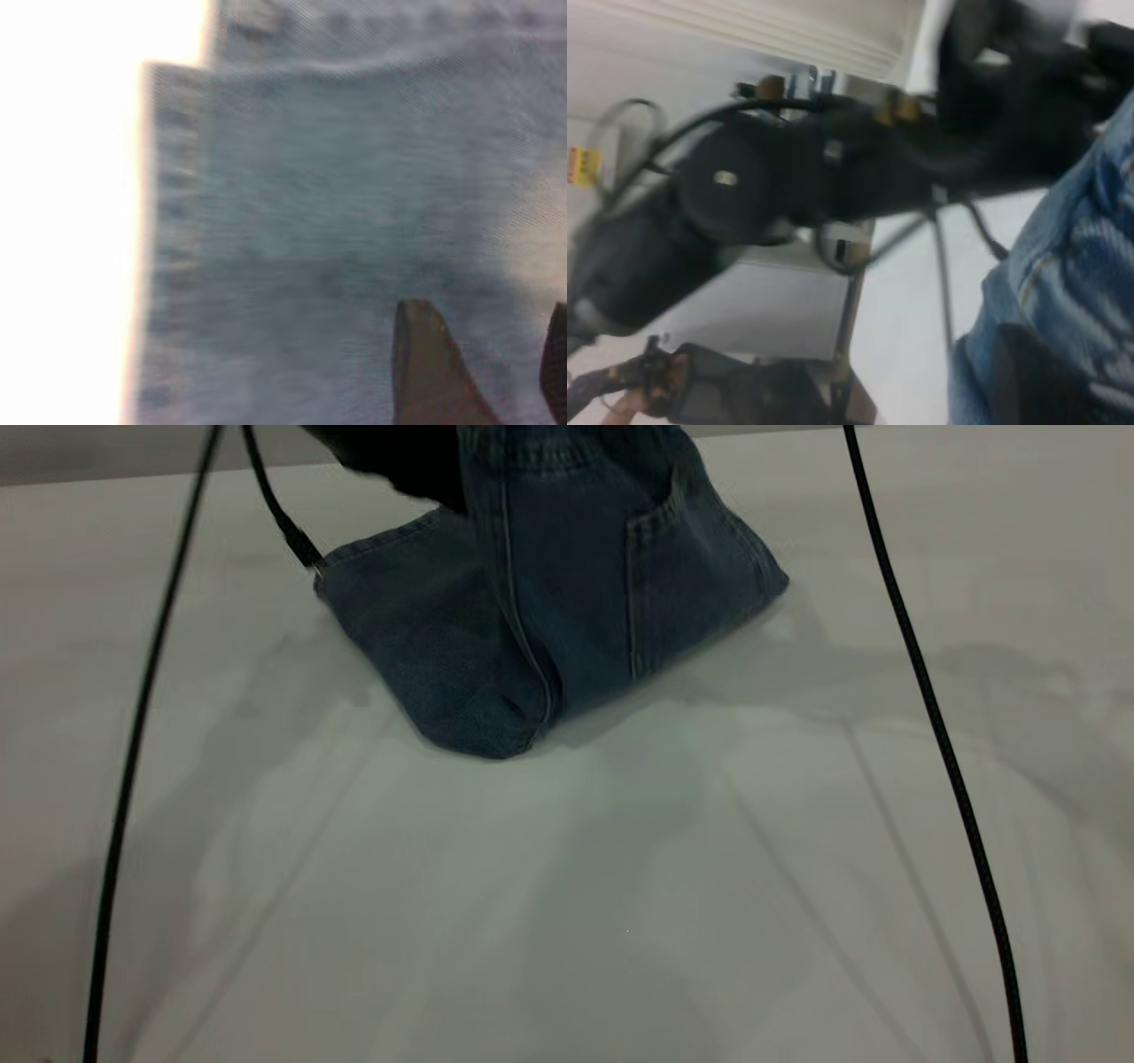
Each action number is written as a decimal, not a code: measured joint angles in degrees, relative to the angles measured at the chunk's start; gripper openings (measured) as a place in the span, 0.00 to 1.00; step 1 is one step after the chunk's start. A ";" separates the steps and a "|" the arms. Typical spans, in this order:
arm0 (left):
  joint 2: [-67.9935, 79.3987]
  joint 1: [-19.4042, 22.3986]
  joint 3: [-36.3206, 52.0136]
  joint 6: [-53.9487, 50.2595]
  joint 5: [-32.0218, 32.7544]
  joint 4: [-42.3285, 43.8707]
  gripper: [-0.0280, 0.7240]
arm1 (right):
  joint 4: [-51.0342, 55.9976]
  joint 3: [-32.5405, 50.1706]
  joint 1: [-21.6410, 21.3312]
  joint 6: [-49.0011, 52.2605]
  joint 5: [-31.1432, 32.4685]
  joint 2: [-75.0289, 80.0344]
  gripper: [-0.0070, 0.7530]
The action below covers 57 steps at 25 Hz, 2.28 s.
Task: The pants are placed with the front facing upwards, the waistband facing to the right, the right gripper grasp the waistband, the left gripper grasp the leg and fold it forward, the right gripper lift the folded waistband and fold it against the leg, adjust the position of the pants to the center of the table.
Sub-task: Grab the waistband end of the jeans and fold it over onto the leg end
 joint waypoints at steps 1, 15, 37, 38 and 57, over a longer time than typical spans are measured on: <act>-0.74 0.97 0.00 0.00 0.08 0.71 0.45 | 0.15 0.00 0.00 0.00 -0.47 0.00 0.10; -10.95 8.43 0.00 -0.47 6.79 1.34 0.45 | 0.49 -0.19 2.94 -3.05 -9.68 0.48 0.10; -20.72 8.33 0.00 -0.42 9.94 0.87 0.45 | 0.42 -25.14 11.92 -0.36 -16.99 17.83 0.13; -20.72 8.33 0.00 -0.42 9.96 0.69 0.45 | 0.42 -25.27 12.01 -0.41 -16.94 17.99 0.15; -20.63 8.33 0.00 -0.42 10.30 0.68 0.45 | -0.13 -27.87 13.38 -0.45 -14.67 18.55 0.76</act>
